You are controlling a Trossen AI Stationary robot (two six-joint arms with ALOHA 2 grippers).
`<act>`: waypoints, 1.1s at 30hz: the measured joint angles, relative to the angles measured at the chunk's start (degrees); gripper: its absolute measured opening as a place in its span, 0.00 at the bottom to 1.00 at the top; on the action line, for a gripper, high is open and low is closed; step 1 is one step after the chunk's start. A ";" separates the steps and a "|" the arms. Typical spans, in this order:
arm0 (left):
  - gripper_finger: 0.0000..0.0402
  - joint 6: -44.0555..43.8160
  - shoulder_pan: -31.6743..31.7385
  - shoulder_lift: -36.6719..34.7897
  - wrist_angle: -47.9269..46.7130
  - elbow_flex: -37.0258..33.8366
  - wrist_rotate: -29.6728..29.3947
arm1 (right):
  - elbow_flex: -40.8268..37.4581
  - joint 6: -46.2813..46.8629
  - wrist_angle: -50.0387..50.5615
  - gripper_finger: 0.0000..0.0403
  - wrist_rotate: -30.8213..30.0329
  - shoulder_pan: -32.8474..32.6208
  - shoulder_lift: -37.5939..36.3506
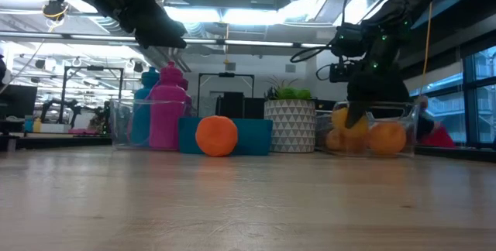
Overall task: Pick & Place Food Item
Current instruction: Put the lemon into the right transparent bin, then put the orange into the right transparent bin
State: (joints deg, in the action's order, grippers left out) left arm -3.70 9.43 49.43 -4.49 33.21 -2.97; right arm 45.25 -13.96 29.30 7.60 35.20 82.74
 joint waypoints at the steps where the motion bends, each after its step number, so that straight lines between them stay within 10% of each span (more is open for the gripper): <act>1: 0.56 -0.02 0.00 0.00 0.02 0.00 0.00 | 0.00 -0.02 0.00 0.61 -0.05 0.00 0.00; 16: 0.56 -0.13 0.00 0.00 -0.01 0.00 0.00 | 1.18 -0.47 1.19 0.81 -0.49 0.00 0.25; 33: 0.56 -0.15 -0.02 -0.02 -0.01 0.00 0.01 | 12.25 -2.06 7.95 0.83 -6.69 0.02 -0.32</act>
State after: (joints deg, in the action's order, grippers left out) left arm -3.86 9.41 49.41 -4.49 33.21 -2.96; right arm 57.50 -16.02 37.25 0.91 35.22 82.42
